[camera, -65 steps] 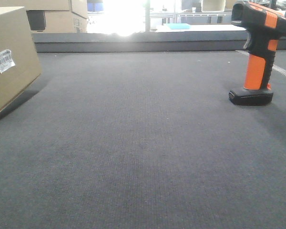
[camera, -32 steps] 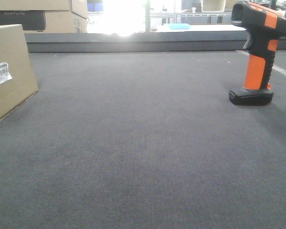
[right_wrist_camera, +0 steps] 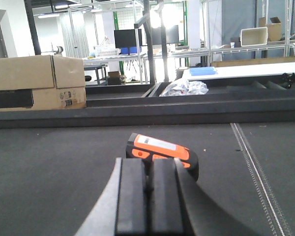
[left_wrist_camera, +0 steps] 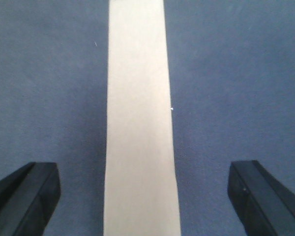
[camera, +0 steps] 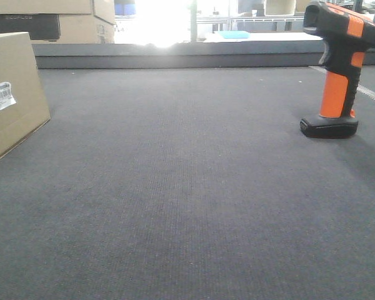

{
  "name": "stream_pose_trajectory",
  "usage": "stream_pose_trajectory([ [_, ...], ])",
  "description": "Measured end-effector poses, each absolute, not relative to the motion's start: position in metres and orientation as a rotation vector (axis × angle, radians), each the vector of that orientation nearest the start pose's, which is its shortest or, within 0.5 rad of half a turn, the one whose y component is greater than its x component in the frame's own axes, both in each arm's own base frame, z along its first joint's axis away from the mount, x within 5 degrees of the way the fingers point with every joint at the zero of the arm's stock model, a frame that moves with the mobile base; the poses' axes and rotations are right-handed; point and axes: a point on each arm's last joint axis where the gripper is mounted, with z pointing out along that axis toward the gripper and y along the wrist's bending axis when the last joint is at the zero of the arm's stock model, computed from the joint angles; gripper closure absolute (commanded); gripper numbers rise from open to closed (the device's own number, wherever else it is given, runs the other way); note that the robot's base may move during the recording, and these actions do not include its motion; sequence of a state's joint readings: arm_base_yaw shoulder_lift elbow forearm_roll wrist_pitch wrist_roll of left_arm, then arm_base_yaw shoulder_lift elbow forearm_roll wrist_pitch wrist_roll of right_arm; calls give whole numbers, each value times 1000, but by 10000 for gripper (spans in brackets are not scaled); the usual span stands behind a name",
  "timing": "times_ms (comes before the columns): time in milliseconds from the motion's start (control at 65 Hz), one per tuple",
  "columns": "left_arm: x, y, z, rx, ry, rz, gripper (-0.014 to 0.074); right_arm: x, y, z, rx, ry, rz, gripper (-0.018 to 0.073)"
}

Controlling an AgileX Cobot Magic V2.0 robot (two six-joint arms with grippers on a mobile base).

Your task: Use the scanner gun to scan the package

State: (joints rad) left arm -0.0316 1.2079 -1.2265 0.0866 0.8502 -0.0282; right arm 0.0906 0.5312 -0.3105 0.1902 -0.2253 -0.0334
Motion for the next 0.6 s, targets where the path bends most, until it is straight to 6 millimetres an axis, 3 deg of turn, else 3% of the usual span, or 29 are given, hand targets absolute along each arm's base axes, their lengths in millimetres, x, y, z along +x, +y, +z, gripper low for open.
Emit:
stream_pose_trajectory([
  [123, 222, -1, 405, 30, 2264, 73, 307, 118, 8, 290, 74, 1543, 171, 721],
  [308, 182, -3, 400, 16, 2236, 22, 709, 116, 8, 290, 72, 1545, 173, 721],
  [600, 123, -3, 355, 13, 1998, -11, 707, 103, 8, 292, 46, 1548, 171, 721],
])
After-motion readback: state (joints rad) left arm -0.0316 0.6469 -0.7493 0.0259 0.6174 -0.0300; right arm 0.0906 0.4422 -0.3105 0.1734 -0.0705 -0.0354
